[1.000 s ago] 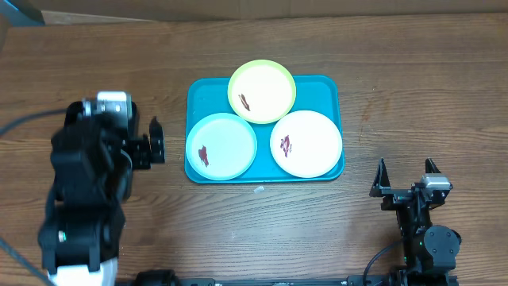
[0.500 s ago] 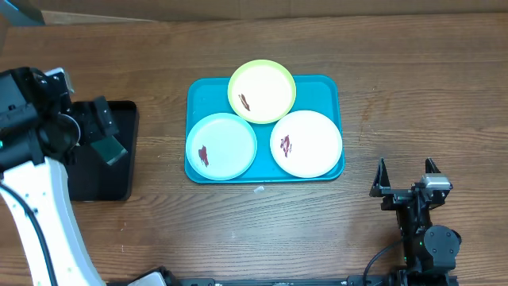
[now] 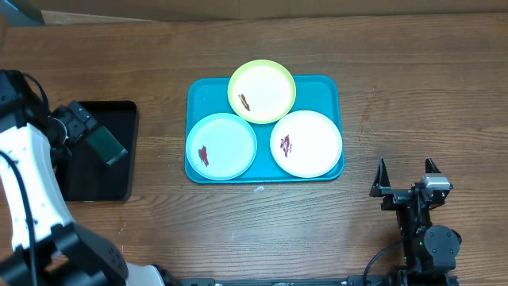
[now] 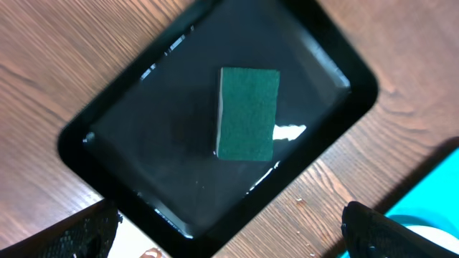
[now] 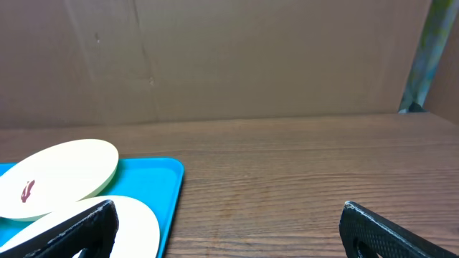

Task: Clean dirty plates on tray and stack at the side
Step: 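Move the left gripper over the green sponge in the black tray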

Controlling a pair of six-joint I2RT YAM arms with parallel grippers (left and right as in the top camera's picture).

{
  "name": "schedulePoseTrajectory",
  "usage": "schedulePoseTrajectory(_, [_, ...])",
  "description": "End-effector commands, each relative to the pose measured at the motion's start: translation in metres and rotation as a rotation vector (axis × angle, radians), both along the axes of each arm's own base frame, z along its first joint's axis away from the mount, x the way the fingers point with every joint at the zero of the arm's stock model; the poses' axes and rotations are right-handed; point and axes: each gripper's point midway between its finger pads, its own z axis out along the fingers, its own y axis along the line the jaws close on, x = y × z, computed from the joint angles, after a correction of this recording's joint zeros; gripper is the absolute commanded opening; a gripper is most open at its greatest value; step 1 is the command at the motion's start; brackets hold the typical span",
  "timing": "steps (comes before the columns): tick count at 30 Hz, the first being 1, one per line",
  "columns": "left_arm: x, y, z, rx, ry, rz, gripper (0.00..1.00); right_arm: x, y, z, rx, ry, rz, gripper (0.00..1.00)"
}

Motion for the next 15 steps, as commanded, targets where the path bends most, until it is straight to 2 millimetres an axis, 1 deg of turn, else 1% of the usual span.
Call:
schedulePoseTrajectory(1, [0.009,0.002,-0.019,-0.023,0.039,-0.012,1.0,0.0,0.001,-0.002,-0.004,-0.005,0.006,1.0])
schedulePoseTrajectory(5, [0.02,-0.007,-0.054,-0.106,0.081,-0.111,1.0,0.0,0.001,-0.002,-0.004,-0.005,0.006,1.0])
schedulePoseTrajectory(6, [0.022,-0.008,-0.061,-0.127,0.086,-0.119,1.0,0.0,0.001,-0.002,-0.004,-0.005,0.005,1.0])
schedulePoseTrajectory(9, [0.027,-0.013,-0.09,-0.194,0.117,-0.125,1.0,0.0,0.001,-0.002,-0.004,-0.005,0.005,1.0])
schedulePoseTrajectory(11, [0.029,-0.014,-0.105,-0.22,0.136,-0.125,0.99,0.0,0.001,-0.002,-0.004,-0.005,0.005,1.0])
schedulePoseTrajectory(13, [0.03,-0.012,-0.117,-0.222,0.154,-0.124,0.93,0.0,0.001,-0.002,-0.004,-0.005,0.005,1.0])
schedulePoseTrajectory(15, [0.031,-0.01,-0.121,-0.213,0.156,-0.122,0.95,0.0,0.001,-0.002,-0.004,-0.005,0.006,1.0])
